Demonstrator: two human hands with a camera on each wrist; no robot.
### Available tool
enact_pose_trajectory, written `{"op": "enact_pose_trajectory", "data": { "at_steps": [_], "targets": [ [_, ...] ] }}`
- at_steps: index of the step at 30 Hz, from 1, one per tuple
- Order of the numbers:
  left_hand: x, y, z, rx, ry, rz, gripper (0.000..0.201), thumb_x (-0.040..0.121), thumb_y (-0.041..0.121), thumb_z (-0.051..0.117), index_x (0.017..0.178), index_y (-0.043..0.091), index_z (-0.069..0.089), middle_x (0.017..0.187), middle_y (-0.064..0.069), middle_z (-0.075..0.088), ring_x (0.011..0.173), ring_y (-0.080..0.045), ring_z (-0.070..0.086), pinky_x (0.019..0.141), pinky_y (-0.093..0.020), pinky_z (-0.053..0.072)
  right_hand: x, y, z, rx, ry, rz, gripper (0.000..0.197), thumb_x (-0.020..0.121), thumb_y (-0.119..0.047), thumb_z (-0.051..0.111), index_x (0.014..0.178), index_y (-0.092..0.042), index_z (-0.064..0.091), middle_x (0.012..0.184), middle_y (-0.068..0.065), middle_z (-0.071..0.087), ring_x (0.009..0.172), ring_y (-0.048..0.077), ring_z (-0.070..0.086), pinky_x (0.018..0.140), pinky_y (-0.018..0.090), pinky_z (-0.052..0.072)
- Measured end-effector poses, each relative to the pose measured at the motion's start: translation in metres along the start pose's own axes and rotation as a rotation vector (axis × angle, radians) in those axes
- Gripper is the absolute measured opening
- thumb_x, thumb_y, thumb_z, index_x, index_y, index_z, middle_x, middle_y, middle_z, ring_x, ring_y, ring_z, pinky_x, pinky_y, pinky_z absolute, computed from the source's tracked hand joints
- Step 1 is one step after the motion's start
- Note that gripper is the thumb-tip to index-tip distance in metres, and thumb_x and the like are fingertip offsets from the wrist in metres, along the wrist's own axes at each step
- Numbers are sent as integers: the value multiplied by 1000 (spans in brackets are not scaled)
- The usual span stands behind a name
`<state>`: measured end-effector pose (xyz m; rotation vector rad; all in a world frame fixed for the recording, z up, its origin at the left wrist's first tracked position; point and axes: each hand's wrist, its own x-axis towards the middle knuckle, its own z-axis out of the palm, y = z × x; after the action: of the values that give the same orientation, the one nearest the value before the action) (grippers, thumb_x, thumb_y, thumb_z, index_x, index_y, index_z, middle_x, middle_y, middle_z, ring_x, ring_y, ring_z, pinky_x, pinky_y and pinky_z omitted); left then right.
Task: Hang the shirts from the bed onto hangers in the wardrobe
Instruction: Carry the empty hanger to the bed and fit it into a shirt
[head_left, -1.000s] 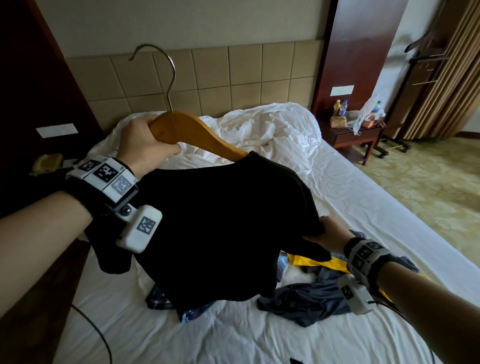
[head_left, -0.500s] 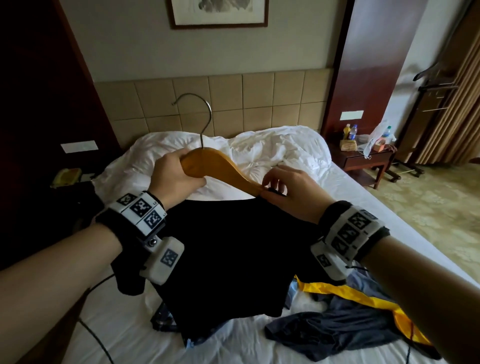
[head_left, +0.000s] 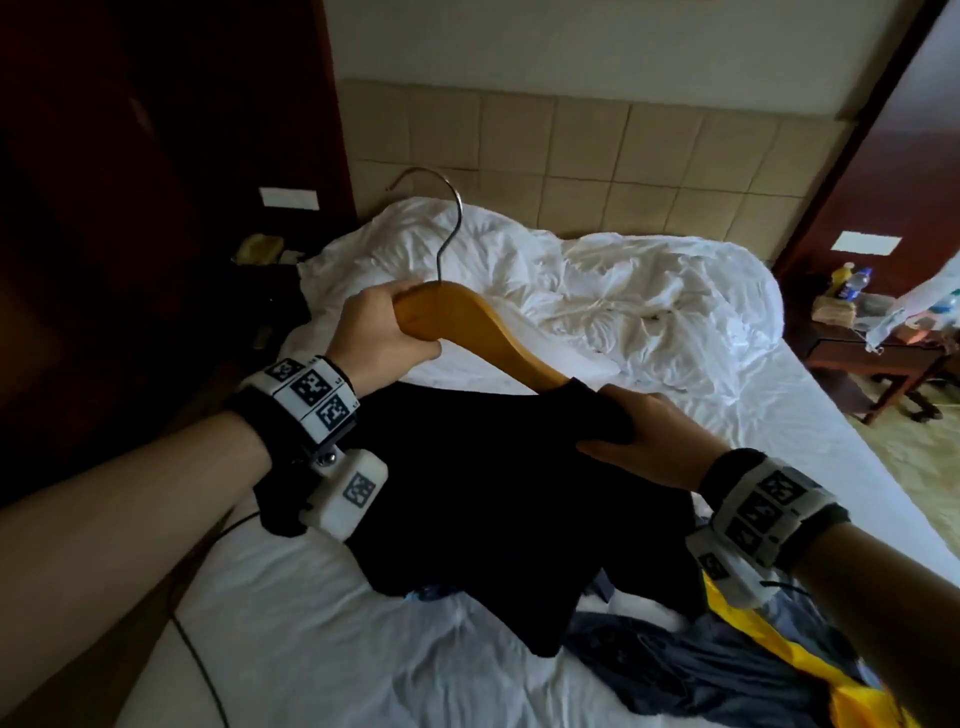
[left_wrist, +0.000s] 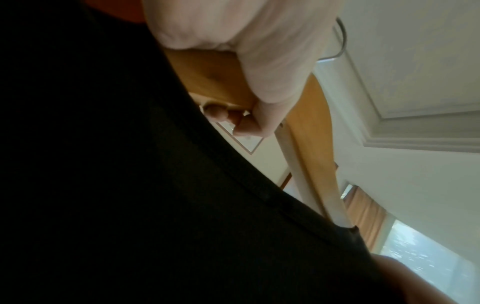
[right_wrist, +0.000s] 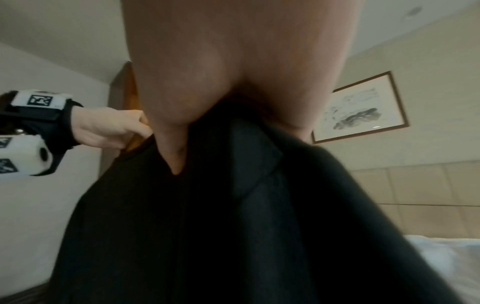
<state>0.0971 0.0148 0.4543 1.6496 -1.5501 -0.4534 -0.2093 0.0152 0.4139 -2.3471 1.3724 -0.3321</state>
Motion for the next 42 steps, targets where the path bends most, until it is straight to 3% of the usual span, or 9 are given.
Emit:
{"op": "enact_pose_trajectory", "data": {
  "at_steps": [7,10,12,16,19,24,29,38,42],
  "targets": [
    [-47,-30,-56,54,111,-166,28,69,3,80,81,23,64,72,2,65,69,-13,62,64,-21,45,16,-60,33,96,-118,-192,22,84,-25,71,80,-22,50,69,-5,54,62,10,51,53,21,34],
    [-81,-50,-91,120,204,-262,37,71,12,84,102,15,64,92,-1,69,89,-18,65,81,-28,50,20,-100,50,140,-165,-298,26,84,-23,71,77,-31,47,68,-9,54,60,6,51,51,18,35],
    [-107,-64,-122,199,232,-343,52,73,19,85,119,18,58,104,3,65,98,-15,61,89,-30,47,23,-127,62,164,-217,-341,16,83,-24,70,84,-21,55,73,-5,58,64,13,56,53,22,37],
    [-167,-84,-196,399,144,-473,96,72,34,86,151,19,32,140,-4,50,130,-21,47,110,-38,38,28,-193,88,191,-287,-445,20,81,-25,72,85,-12,57,76,3,61,67,19,57,58,34,43],
    [-225,-91,-249,530,184,-603,112,73,41,84,157,15,14,155,-11,34,143,-28,32,118,-45,28,24,-254,110,237,-348,-525,18,81,-22,72,83,-16,55,74,0,60,67,15,56,56,27,39],
    [-333,-97,-316,588,379,-737,96,86,39,73,156,12,15,159,-12,27,145,-28,27,119,-42,25,-1,-359,146,330,-457,-625,14,82,-21,71,82,-19,57,74,-4,63,65,9,60,51,15,37],
    [-458,-114,-393,636,491,-901,91,93,45,62,157,12,8,162,-13,17,149,-28,15,120,-39,20,-46,-478,181,320,-561,-713,13,81,-22,70,92,-16,65,87,1,71,78,15,68,70,34,55],
    [-674,-147,-507,636,687,-1149,92,94,49,59,158,14,4,165,-6,9,151,-26,8,121,-44,19,-151,-705,279,298,-632,-909,20,77,-24,71,94,-15,70,88,1,71,78,13,67,63,25,51],
    [-758,-151,-532,620,693,-1263,92,95,50,57,159,17,1,165,-5,6,151,-26,7,121,-46,18,-202,-787,327,294,-729,-924,22,80,-24,71,95,-9,67,88,6,70,82,20,67,72,29,54]
  ]
}}
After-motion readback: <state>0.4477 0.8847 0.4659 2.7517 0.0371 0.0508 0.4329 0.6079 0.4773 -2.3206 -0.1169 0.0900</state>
